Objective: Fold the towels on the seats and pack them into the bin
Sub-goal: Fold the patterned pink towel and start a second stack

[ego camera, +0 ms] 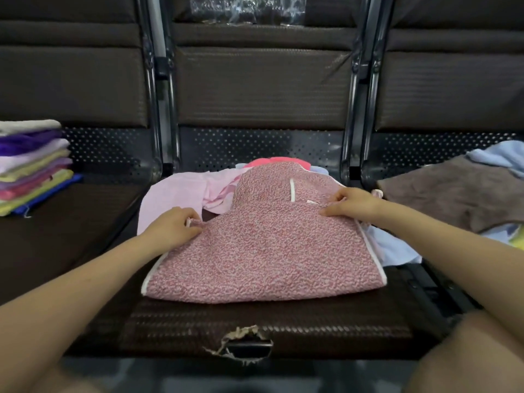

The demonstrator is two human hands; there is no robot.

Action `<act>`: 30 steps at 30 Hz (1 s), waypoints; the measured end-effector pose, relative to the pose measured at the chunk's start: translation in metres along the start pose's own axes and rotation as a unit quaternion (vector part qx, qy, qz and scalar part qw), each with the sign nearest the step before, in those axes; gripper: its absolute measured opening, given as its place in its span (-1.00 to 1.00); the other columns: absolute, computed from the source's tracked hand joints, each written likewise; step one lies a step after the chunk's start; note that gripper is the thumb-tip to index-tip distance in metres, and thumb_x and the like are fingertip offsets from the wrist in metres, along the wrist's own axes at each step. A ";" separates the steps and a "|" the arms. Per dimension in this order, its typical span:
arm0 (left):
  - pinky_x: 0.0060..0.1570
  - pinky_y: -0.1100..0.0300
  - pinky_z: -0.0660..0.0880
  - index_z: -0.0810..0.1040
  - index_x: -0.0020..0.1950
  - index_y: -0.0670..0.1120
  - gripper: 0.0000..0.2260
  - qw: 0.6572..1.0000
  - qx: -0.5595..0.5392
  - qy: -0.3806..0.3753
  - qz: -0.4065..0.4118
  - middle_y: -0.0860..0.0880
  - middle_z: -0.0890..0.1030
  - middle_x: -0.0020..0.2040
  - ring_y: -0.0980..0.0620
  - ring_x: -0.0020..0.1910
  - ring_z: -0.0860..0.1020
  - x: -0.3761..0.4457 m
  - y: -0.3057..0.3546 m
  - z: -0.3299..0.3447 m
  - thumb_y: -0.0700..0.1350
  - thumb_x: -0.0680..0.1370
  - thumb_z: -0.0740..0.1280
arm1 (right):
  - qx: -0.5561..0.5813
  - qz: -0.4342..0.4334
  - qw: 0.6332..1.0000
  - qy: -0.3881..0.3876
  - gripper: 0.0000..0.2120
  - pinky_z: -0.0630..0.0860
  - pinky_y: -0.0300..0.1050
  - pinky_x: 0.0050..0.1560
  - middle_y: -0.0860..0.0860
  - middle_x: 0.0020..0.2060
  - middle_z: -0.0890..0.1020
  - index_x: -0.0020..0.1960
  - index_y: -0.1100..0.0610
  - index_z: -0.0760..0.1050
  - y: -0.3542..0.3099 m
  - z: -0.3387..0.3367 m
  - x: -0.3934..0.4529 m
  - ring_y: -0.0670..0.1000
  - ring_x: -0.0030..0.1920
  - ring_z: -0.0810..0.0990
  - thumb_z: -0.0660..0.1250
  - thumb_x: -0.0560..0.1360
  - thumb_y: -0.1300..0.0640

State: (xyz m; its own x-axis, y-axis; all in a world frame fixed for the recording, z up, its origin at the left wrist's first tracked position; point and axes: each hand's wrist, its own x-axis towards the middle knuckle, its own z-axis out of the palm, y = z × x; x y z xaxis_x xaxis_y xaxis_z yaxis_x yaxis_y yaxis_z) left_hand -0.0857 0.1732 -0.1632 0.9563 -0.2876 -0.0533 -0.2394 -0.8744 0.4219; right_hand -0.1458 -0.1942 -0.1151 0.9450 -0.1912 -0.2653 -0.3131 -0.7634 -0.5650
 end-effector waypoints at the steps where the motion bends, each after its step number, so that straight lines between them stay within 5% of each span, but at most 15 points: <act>1: -0.17 0.15 0.31 0.51 -0.12 0.00 -0.91 1.000 -0.002 0.008 0.003 -0.05 0.56 -0.10 -0.03 -0.09 0.51 -0.001 -0.002 0.000 -0.06 0.48 0.41 | 0.002 0.015 1.000 -0.001 -0.65 0.39 -0.16 -0.27 0.03 -0.19 0.53 -0.10 0.13 0.44 0.001 0.000 -0.001 -0.03 -0.21 0.49 0.50 0.39 -0.08; 5: -0.35 0.20 0.23 0.50 0.00 -0.09 -0.76 0.998 0.000 0.064 -0.026 0.02 0.47 -0.25 0.02 -0.22 0.43 -0.008 0.002 -0.003 -0.02 0.45 0.46 | -0.004 0.063 0.998 0.006 -0.59 0.42 -0.18 -0.40 0.00 -0.23 0.53 -0.18 0.09 0.40 -0.002 -0.004 -0.008 -0.02 -0.27 0.53 0.50 0.34 -0.18; 7: -0.29 0.15 0.26 0.46 0.09 -0.12 -0.69 0.995 -0.003 0.085 -0.058 -0.03 0.51 -0.18 -0.01 -0.17 0.45 -0.017 0.007 -0.005 0.00 0.47 0.44 | 0.025 0.089 0.996 0.009 -0.54 0.49 -0.13 -0.27 0.01 -0.21 0.51 -0.10 0.14 0.37 -0.005 -0.002 -0.013 0.02 -0.21 0.54 0.51 0.34 -0.16; 11: -0.16 0.14 0.33 0.42 0.17 -0.15 -0.62 0.984 -0.047 0.099 -0.142 -0.08 0.53 0.00 -0.10 0.00 0.52 -0.042 0.017 -0.007 0.07 0.51 0.36 | 0.263 0.138 0.953 -0.057 -0.40 0.46 0.06 0.23 0.11 0.07 0.57 0.13 0.21 0.40 -0.005 -0.006 -0.035 0.11 0.12 0.54 0.60 0.23 0.07; 13: -0.26 0.15 0.31 0.47 0.07 -0.17 -0.64 0.981 -0.054 0.089 -0.166 -0.06 0.53 -0.12 -0.09 -0.07 0.54 -0.053 0.019 -0.007 0.11 0.52 0.33 | 0.307 0.152 0.935 -0.093 -0.29 0.48 0.09 0.18 0.15 0.20 0.56 0.34 0.19 0.34 0.000 -0.009 -0.044 0.15 0.18 0.54 0.57 0.29 0.10; 15: -0.37 0.15 0.27 0.57 0.02 -0.28 -0.55 0.979 -0.064 0.077 -0.179 -0.20 0.61 -0.15 -0.14 -0.17 0.56 -0.061 0.021 -0.010 0.14 0.53 0.30 | 0.321 0.165 0.925 -0.116 -0.41 0.51 0.05 0.02 0.14 0.19 0.58 0.37 0.18 0.34 0.001 -0.009 -0.055 0.14 0.15 0.56 0.48 0.41 0.13; 18: -0.12 0.14 0.36 0.51 0.24 -0.32 -0.45 0.969 -0.115 0.051 -0.214 -0.28 0.56 0.19 -0.21 0.12 0.54 -0.070 0.025 -0.011 0.16 0.54 0.29 | 0.337 0.173 0.913 -0.150 -0.61 0.51 0.06 0.05 0.15 0.09 0.65 0.28 0.19 0.44 0.002 -0.005 -0.068 0.14 0.10 0.60 0.40 0.48 0.17; 20: -0.03 0.18 0.37 0.43 0.33 -0.30 -0.42 0.948 -0.211 0.030 -0.236 -0.25 0.51 0.26 -0.16 0.14 0.51 -0.078 0.030 -0.009 0.12 0.52 0.36 | 0.340 0.163 0.914 -0.152 -0.73 0.50 0.08 0.11 0.16 -0.01 0.68 0.21 0.21 0.48 0.005 0.001 -0.075 0.15 0.07 0.61 0.35 0.52 0.21; 25: -0.12 0.18 0.44 0.50 0.24 -0.27 -0.59 0.888 -0.392 0.038 -0.238 -0.14 0.60 0.00 -0.03 -0.13 0.55 -0.090 0.043 -0.010 -0.03 0.52 0.40 | 0.378 0.155 0.910 -0.070 -0.79 0.52 0.06 0.07 0.18 -0.09 0.63 0.19 0.26 0.41 0.006 0.005 -0.091 0.13 -0.08 0.60 0.27 0.58 0.24; 28: 0.01 0.17 0.42 0.52 0.23 -0.24 -0.70 0.898 -0.386 0.038 -0.206 -0.18 0.59 0.15 -0.06 -0.04 0.53 -0.091 0.051 -0.006 -0.08 0.58 0.30 | 0.408 0.125 0.904 0.020 -0.92 0.49 -0.02 -0.24 0.16 -0.15 0.56 0.04 0.23 0.38 -0.002 -0.010 -0.101 0.09 -0.19 0.56 0.24 0.60 0.22; 30: 0.04 0.17 0.41 0.52 0.22 -0.23 -0.73 0.911 -0.367 0.024 -0.187 -0.18 0.58 0.17 -0.07 -0.01 0.53 -0.093 0.054 -0.002 -0.10 0.60 0.27 | 0.407 0.093 0.906 0.071 -0.91 0.46 -0.04 -0.24 0.16 -0.10 0.55 0.02 0.23 0.39 -0.006 -0.022 -0.105 0.09 -0.18 0.54 0.24 0.60 0.19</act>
State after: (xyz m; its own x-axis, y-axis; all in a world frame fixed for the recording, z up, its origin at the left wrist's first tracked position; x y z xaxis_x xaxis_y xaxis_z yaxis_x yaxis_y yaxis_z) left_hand -0.1874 0.1538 -0.1339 0.9583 0.0090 -0.2856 0.2644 -0.4066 0.8745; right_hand -0.2413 -0.1833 -0.0665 0.8532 -0.3909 -0.3454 -0.3801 -0.0125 -0.9249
